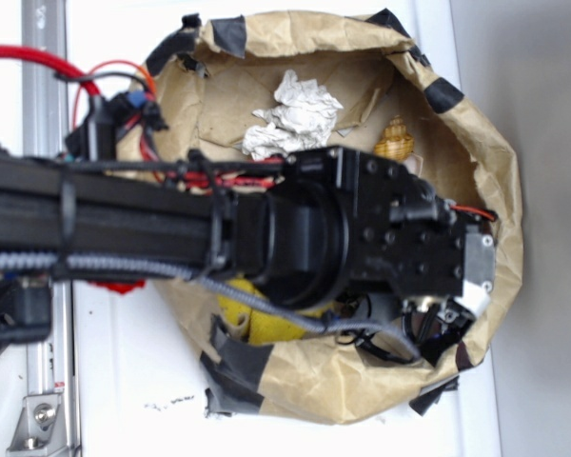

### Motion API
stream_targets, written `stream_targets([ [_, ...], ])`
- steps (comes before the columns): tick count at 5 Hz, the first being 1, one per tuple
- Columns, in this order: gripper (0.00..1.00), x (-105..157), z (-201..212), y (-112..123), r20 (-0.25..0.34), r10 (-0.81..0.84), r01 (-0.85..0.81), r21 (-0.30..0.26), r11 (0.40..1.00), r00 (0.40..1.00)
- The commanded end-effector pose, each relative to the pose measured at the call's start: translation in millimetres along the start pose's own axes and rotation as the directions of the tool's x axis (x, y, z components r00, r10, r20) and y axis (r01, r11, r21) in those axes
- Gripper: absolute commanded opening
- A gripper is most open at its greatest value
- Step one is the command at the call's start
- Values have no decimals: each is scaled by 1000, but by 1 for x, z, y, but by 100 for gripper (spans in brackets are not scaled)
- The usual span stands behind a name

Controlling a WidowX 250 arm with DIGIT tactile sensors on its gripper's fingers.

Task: Grab the wood chip.

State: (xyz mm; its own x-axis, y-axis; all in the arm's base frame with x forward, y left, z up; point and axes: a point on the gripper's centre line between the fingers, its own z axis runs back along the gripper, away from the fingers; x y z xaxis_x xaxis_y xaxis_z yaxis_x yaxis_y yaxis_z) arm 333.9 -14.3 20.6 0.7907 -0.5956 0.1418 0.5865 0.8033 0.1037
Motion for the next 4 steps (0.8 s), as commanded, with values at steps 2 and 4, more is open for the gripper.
stream_targets([
  [2, 0, -27, -11, 0, -100, 148, -154, -54, 987, 984],
  [4, 0, -37, 53, 11, -58, 299, -302, -69, 951, 953],
])
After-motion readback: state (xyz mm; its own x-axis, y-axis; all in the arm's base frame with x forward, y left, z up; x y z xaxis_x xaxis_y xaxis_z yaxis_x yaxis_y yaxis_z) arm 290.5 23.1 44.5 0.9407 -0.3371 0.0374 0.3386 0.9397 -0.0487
